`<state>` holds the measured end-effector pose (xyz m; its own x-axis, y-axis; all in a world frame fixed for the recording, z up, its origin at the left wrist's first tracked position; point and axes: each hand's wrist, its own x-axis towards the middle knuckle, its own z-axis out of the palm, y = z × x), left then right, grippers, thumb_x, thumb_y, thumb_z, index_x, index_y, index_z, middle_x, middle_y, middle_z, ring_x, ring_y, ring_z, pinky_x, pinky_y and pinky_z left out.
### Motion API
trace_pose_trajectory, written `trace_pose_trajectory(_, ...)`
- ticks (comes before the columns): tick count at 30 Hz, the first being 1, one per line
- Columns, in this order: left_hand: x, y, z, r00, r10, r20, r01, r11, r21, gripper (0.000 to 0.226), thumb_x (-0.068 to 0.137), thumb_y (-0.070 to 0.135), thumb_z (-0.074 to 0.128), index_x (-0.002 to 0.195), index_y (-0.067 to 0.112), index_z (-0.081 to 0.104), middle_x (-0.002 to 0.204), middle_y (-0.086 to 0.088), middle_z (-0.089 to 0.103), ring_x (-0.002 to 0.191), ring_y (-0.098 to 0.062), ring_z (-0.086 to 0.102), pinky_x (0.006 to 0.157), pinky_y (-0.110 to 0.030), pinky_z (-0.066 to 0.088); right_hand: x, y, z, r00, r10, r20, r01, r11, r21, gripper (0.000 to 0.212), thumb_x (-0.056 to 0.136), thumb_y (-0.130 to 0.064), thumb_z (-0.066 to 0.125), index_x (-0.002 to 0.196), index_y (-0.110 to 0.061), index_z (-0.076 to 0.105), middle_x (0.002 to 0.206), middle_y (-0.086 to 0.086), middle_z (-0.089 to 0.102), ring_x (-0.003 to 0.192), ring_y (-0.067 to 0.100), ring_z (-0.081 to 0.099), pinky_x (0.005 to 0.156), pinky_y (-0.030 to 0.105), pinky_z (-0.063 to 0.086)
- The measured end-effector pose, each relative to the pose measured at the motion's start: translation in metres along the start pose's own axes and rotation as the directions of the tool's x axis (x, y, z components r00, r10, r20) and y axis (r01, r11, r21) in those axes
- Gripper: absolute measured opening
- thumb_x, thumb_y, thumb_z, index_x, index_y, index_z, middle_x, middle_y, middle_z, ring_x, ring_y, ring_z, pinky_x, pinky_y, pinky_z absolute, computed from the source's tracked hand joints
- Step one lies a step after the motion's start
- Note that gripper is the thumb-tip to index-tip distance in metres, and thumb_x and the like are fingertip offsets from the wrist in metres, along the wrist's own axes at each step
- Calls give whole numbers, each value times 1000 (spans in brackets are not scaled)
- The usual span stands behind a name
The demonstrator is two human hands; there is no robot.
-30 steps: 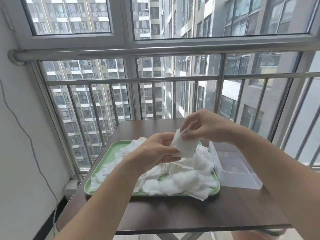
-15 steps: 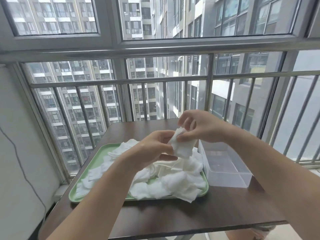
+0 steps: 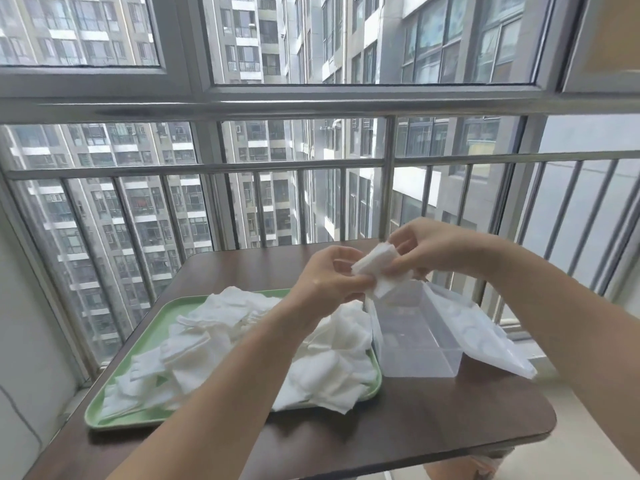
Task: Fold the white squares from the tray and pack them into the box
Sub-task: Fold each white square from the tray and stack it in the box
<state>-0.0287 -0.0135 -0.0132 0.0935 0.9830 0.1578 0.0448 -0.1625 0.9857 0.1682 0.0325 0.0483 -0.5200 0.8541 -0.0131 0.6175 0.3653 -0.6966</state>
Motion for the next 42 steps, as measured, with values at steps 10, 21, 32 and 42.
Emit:
trace_pose_trajectory(10, 20, -26, 20, 1000, -3, 18, -10, 729, 684, 26, 77, 26, 82, 98, 31, 67, 101, 8, 67, 94, -11, 65, 84, -28, 54, 19, 38, -9, 983, 141, -117, -174, 917, -358, 27, 82, -11, 73, 106, -20, 68, 99, -2, 69, 93, 18, 67, 79, 38, 60)
trace_pose_trajectory(21, 23, -25, 23, 995, 0, 102, -83, 578, 812, 33, 68, 29, 85, 98, 28, 71, 97, 13, 69, 94, -13, 66, 86, -38, 57, 46, 70, 7, 982, 139, -129, -188, 793, -579, 32, 84, -9, 65, 112, -24, 73, 107, -3, 71, 96, 18, 63, 77, 29, 52)
trace_pose_trajectory(32, 28, -24, 21, 990, 5, 140, -120, 544, 830, 31, 67, 33, 86, 94, 30, 71, 94, 14, 70, 87, -9, 67, 81, -36, 58, 52, 79, 15, 973, 66, -222, -189, 780, -597, 34, 75, -13, 79, 92, -22, 51, 92, -3, 57, 86, 22, 59, 71, 38, 51)
trace_pose_trajectory(42, 32, -25, 18, 988, 13, 154, -134, 566, 813, 27, 69, 31, 86, 93, 27, 75, 90, 14, 71, 88, -9, 68, 83, -36, 58, 45, 72, 17, 982, 98, -159, -177, 761, -624, 21, 83, -7, 69, 94, -24, 67, 94, -6, 63, 89, 18, 64, 72, 32, 56)
